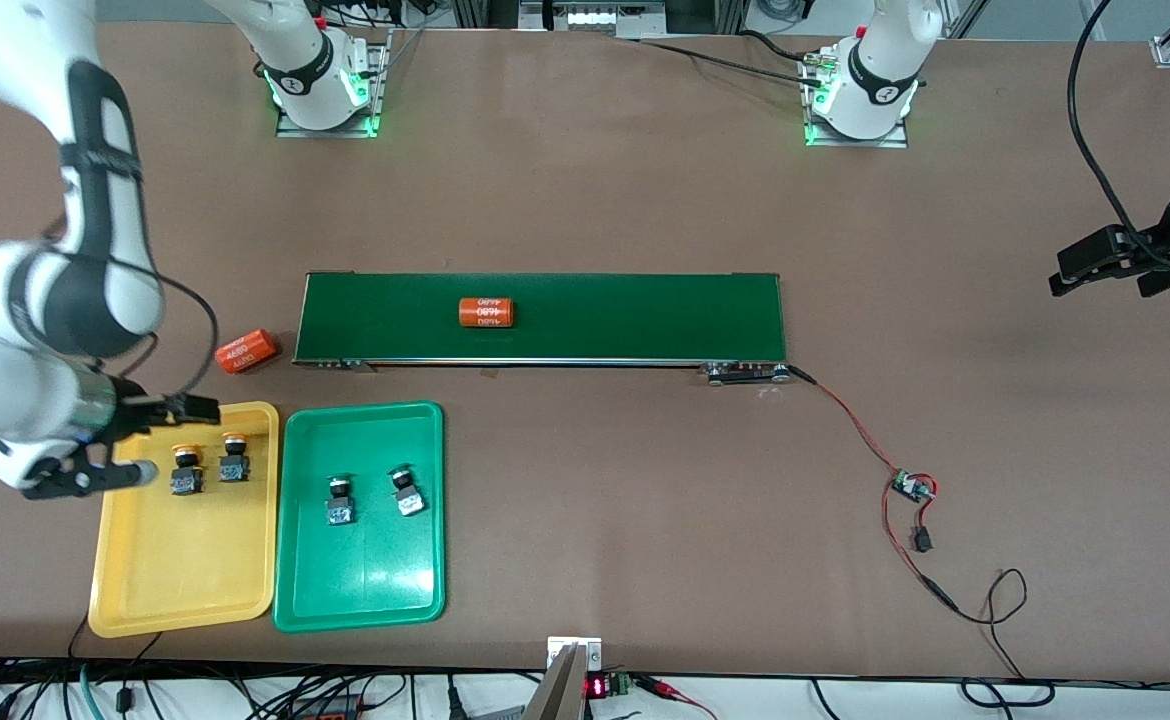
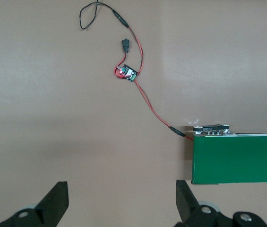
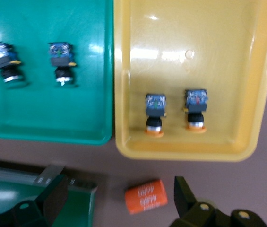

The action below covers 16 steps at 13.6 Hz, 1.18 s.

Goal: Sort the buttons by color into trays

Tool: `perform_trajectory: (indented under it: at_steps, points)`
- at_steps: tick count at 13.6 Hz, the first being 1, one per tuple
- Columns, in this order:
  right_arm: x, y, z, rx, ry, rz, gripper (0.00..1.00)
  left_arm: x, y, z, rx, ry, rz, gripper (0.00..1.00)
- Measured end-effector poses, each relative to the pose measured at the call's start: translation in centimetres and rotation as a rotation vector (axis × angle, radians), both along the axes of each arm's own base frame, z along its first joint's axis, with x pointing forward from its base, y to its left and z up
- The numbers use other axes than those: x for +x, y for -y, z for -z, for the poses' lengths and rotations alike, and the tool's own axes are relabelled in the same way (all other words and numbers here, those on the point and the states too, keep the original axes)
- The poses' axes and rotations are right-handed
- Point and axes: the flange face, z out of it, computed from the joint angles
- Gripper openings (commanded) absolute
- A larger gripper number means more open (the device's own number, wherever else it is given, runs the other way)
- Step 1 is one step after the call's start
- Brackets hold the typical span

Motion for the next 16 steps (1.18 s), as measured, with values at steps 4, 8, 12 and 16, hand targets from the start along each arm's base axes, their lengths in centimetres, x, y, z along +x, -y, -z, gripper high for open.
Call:
perform_trajectory:
  at_steps: [4,8,12,16]
  points:
    - [-4.5,-1.9,-9.5,-0.017,-0.035,-0.048,1.0,0.1,0.5,-0.1,-0.001,0.012,0.008,1.0]
    - [-8.6,-0.4,-14.6,-0.019,-0.02,-0.029,1.0,0.3,0.3,-0.1,-0.001,0.024,0.004,1.0]
    - [-13.2,1.7,-15.1,-0.072,-0.022,0.008,1.0,0.2,0.2,0.4,0.0,0.023,0.001,1.0]
    - [-14.7,0.4,-12.0,-0.081,-0.055,0.026,1.0,-0.8,0.3,0.6,0.001,0.016,0.001,1.0]
